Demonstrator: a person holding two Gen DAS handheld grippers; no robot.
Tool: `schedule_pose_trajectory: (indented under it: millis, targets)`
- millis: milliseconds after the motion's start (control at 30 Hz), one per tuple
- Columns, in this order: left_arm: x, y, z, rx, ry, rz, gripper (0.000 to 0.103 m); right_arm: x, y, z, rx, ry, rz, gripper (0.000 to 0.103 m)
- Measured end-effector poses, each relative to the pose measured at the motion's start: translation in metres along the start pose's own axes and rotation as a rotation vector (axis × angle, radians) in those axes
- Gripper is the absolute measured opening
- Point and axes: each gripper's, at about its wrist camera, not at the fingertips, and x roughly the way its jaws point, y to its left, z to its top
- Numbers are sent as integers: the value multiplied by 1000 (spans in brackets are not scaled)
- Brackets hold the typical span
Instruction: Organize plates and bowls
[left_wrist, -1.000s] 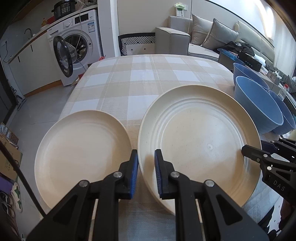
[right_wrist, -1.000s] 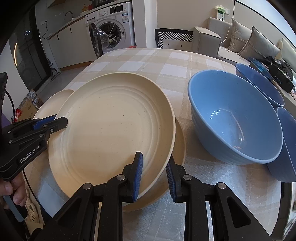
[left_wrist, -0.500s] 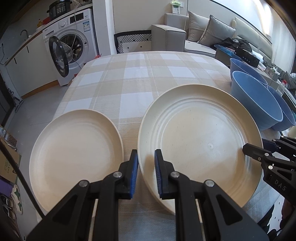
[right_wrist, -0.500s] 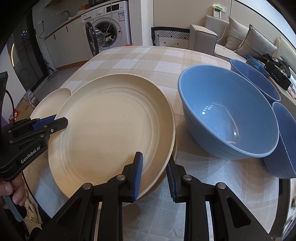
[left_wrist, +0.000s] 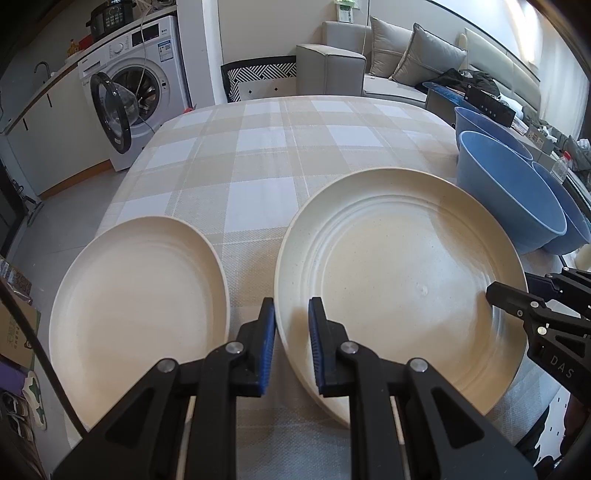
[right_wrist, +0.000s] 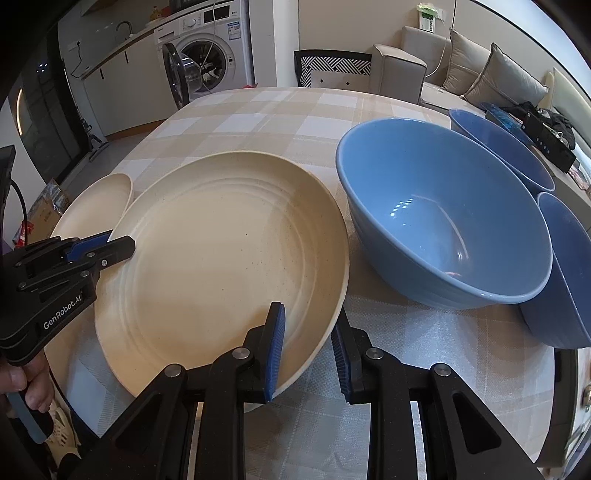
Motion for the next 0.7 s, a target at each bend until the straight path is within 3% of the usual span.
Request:
schedule_pose_trajectory:
  millis: [700]
  targets:
    - [0,-14,-1,70,-7,47,16,3,-2,-8,-13,22,-27,26]
